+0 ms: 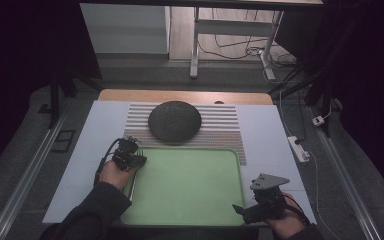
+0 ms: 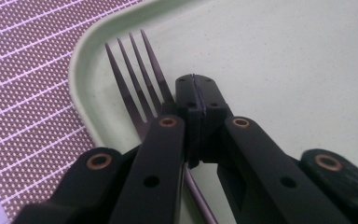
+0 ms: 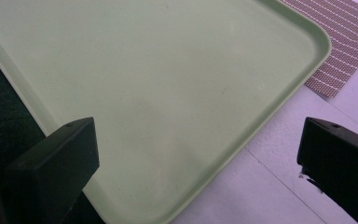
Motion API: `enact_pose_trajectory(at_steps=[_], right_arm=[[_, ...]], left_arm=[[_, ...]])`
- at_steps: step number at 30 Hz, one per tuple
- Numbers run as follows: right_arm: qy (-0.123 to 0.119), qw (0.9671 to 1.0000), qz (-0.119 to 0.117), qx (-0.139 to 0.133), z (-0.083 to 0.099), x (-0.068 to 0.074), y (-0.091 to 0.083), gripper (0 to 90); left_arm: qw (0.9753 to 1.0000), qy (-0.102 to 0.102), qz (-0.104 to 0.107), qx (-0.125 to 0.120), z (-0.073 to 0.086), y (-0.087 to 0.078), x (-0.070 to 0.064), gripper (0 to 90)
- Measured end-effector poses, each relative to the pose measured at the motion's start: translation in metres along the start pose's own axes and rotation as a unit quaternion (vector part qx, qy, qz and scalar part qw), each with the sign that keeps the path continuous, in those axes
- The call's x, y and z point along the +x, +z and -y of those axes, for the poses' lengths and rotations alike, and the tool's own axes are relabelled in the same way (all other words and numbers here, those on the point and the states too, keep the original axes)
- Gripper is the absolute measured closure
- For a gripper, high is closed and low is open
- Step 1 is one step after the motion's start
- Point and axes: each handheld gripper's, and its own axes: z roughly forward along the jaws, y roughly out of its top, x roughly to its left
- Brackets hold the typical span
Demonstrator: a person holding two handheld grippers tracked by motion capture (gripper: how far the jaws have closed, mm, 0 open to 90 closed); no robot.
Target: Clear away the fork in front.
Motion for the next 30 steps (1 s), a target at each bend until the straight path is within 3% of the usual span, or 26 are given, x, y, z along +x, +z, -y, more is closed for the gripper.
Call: enact_pose_trajectory(at_steps=[5, 10, 17, 21, 28, 30], right_arm=[[0.0, 1.0, -0.001, 0.0, 0.0, 0.0, 0.0, 0.0], [0.0, 1.0, -0.002, 0.0, 0.0, -0.001, 0.0, 0.0], [0.002, 1.0, -0.002, -0.001, 0.0, -0.001, 0.0, 0.0], [0.006, 1.0, -0.004, -0.004, 0.0, -0.001, 0.0, 0.0], [0.006, 1.0, -0.004, -0.001, 0.0, -0.002, 0.0, 0.0], [0.007, 1.0, -0.004, -0.001, 0.0, -0.002, 0.0, 0.0]], left_arm=[[1.0, 0.003, -0.003, 0.002, -0.001, 0.0, -0.002, 87.6], [0.9999, 0.009, -0.001, -0.007, -0.002, -0.004, -0.005, 80.8], [0.9985, 0.037, 0.01, -0.04, -0.003, -0.019, -0.016, 64.3], [0.9965, 0.054, 0.02, -0.061, -0.002, -0.028, -0.022, 53.4], [0.9916, 0.063, 0.06, -0.095, 0.001, -0.041, -0.026, 30.7], [0.9914, 0.059, 0.064, -0.098, 0.002, -0.044, -0.029, 25.7]])
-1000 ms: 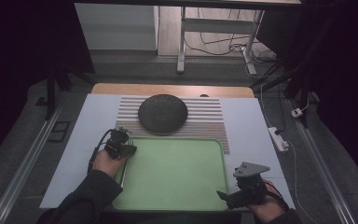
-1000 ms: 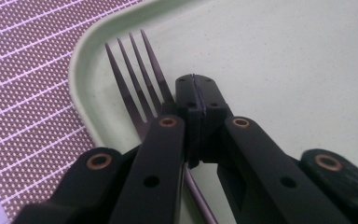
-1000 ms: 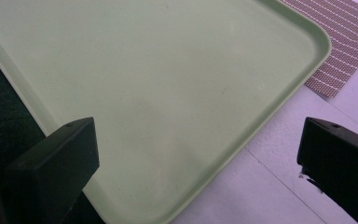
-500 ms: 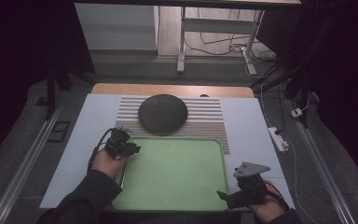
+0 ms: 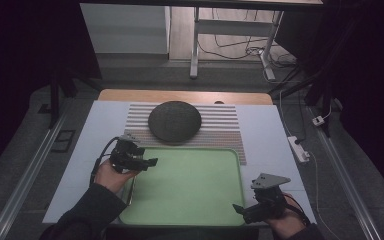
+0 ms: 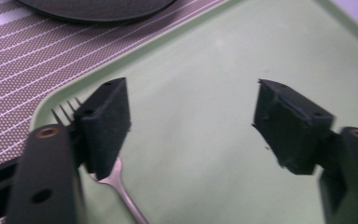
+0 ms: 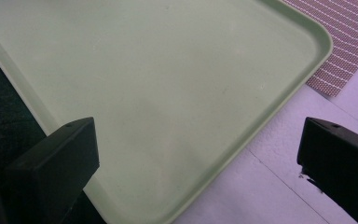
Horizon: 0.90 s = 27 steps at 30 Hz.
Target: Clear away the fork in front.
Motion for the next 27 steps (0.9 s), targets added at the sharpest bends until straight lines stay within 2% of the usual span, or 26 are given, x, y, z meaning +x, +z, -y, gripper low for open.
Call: enact_pose_trajectory(at_steps=[3, 7, 11, 20, 27], right_arm=[[0.0, 1.0, -0.001, 0.0, 0.0, 0.0, 0.0, 0.0], [0.002, 1.0, -0.001, 0.0, 0.0, -0.001, 0.0, 0.0], [0.006, 1.0, -0.002, -0.001, 0.0, -0.001, 0.0, 0.0], [0.008, 1.0, -0.003, -0.001, 0.0, -0.002, 0.0, 0.0], [0.013, 0.9999, -0.004, 0.0, 0.0, -0.003, 0.0, 0.0]], left_arm=[[1.0, 0.002, 0.006, -0.004, 0.0, -0.004, -0.003, 18.5], [0.9994, 0.019, 0.021, -0.017, 0.004, -0.009, -0.006, 6.0], [0.9987, 0.026, 0.035, -0.027, 0.008, -0.013, -0.007, 0.4], [0.9971, 0.025, 0.054, -0.048, 0.022, -0.032, -0.008, 0.0], [0.9974, 0.029, 0.045, -0.049, 0.041, -0.05, -0.013, 0.0]])
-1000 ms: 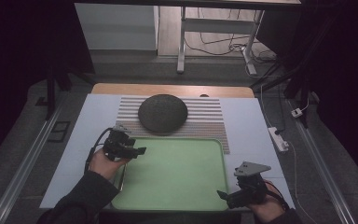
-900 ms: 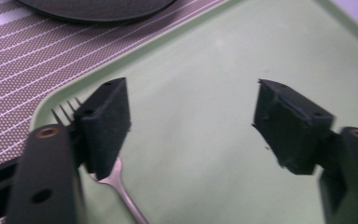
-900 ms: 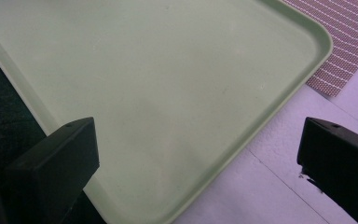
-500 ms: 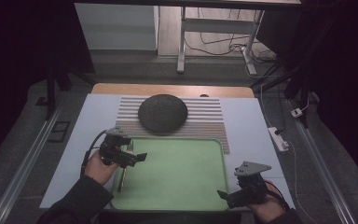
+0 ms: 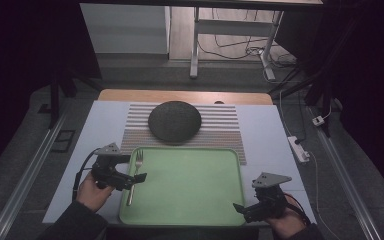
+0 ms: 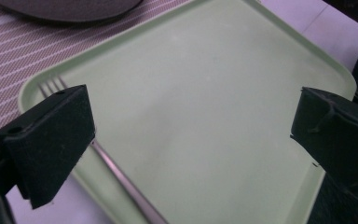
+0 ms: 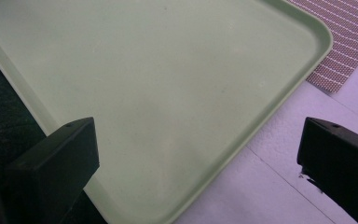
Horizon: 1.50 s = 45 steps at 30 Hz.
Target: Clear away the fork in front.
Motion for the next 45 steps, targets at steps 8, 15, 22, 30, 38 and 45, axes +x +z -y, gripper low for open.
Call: enact_pose_trajectory(at_steps=[8, 15, 22, 30, 38, 45], right_arm=[[0.005, 1.0, -0.002, 0.0, 0.0, 0.0, 0.0, 0.0], [0.004, 1.0, -0.003, 0.001, 0.0, -0.001, 0.001, 0.0], [0.005, 1.0, -0.003, 0.002, 0.0, -0.001, 0.001, 0.0], [0.007, 1.0, -0.003, 0.0, 0.0, -0.001, 0.001, 0.0], [0.007, 1.0, -0.003, 0.0, 0.0, -0.002, 0.001, 0.0], [0.009, 1.0, -0.004, 0.0, 0.0, -0.002, 0.0, 0.0]], left_arm=[[0.9998, -0.001, -0.02, -0.009, 0.019, -0.022, -0.005, 0.0], [0.9995, -0.016, -0.021, -0.02, 0.034, -0.038, -0.006, 0.0], [0.9985, -0.031, -0.027, -0.036, 0.048, -0.055, -0.005, 0.0], [0.9973, -0.044, -0.038, -0.045, 0.061, -0.07, -0.004, 0.0], [0.9958, -0.064, -0.039, -0.052, 0.077, -0.079, -0.002, 0.0], [0.9956, -0.064, -0.055, -0.041, 0.082, -0.081, -0.004, 0.0]])
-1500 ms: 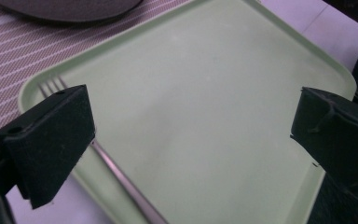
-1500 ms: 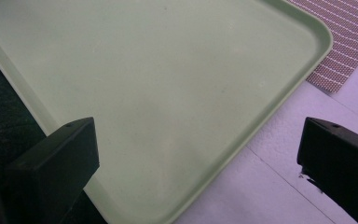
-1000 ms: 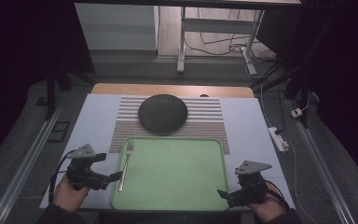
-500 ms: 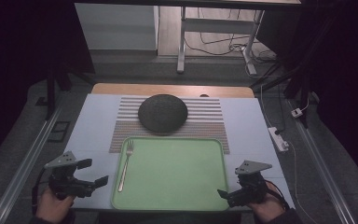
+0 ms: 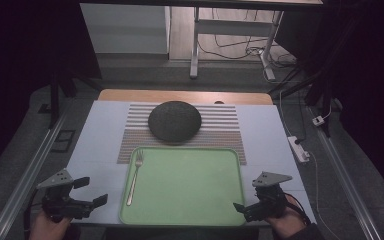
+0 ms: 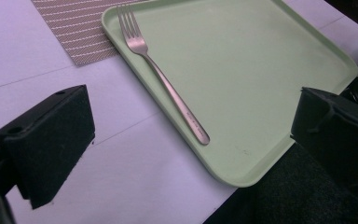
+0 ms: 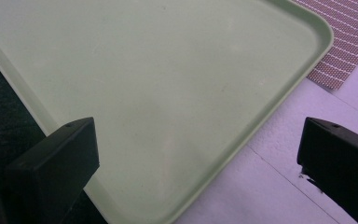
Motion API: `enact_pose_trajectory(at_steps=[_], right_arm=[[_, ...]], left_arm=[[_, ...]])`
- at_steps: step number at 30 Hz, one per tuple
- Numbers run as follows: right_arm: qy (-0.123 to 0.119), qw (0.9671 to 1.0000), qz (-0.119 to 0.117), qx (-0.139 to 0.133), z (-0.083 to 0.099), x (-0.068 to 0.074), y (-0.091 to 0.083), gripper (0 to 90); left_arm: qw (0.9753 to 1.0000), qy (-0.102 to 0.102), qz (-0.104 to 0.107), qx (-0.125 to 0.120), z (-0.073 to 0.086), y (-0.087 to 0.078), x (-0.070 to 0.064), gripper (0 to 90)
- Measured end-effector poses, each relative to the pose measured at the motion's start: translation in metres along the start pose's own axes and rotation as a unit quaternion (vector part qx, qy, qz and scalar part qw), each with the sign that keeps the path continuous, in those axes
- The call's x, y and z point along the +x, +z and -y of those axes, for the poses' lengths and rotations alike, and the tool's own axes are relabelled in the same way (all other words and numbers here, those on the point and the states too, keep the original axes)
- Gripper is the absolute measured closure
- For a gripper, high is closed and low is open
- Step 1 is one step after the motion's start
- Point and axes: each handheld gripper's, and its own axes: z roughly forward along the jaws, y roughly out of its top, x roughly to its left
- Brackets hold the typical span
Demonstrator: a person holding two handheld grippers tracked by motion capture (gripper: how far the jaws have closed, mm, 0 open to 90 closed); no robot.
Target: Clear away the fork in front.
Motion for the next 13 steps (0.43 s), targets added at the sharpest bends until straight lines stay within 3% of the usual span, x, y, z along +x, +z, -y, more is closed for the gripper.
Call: enact_pose_trajectory(at_steps=[9, 13], right_arm=[[0.001, 1.0, 0.0, 0.0, -0.0003, 0.0008, 0.0003, 0.0], [0.0, 1.0, 0.0, 0.002, -0.0002, 0.0005, 0.0007, 0.0]], left_arm=[[0.9987, -0.007, -0.031, 0.039, 0.005, -0.0052, -0.0003, 0.0], [0.9985, -0.014, -0.03, 0.043, 0.0041, -0.004, 0.001, 0.0]])
